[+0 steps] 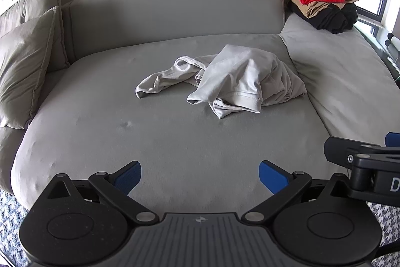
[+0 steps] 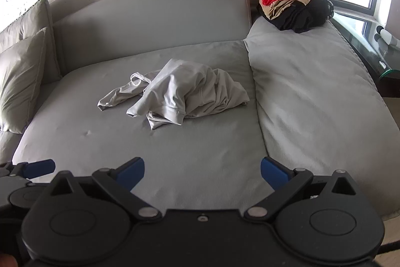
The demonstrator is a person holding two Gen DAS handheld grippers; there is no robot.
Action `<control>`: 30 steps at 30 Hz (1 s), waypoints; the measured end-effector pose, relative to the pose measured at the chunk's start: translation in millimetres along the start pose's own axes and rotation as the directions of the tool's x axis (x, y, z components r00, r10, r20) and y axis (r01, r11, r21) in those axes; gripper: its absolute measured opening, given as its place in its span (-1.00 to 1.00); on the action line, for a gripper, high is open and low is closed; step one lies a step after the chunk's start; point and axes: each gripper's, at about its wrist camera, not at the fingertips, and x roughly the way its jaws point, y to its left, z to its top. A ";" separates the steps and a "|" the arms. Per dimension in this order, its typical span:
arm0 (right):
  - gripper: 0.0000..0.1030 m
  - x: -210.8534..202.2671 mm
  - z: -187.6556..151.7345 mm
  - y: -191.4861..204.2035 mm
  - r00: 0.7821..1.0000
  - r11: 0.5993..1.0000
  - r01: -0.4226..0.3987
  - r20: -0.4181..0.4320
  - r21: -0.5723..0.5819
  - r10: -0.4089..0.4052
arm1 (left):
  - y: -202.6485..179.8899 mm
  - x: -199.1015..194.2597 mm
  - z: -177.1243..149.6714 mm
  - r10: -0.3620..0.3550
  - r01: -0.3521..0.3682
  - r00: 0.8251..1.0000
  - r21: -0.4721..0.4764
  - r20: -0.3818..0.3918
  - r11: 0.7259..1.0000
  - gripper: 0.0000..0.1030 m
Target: Fold clothes
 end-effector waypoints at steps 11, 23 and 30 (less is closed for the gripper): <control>0.96 0.6 0.2 0.0 1.000 1.000 0.001 0.000 0.006 -0.001 | 0.9 -1.4 1.4 0.004 -0.004 1.000 -0.003 -0.004 1.000 0.98; 0.97 1.7 -0.2 0.0 1.000 1.000 0.002 0.001 0.009 -0.002 | -0.8 0.5 -1.0 0.004 -0.004 1.000 -0.001 -0.004 1.000 0.98; 0.98 2.3 0.9 0.0 1.000 1.000 0.002 0.001 0.011 -0.002 | -1.4 0.7 -0.1 -0.001 0.001 1.000 0.004 -0.004 1.000 0.98</control>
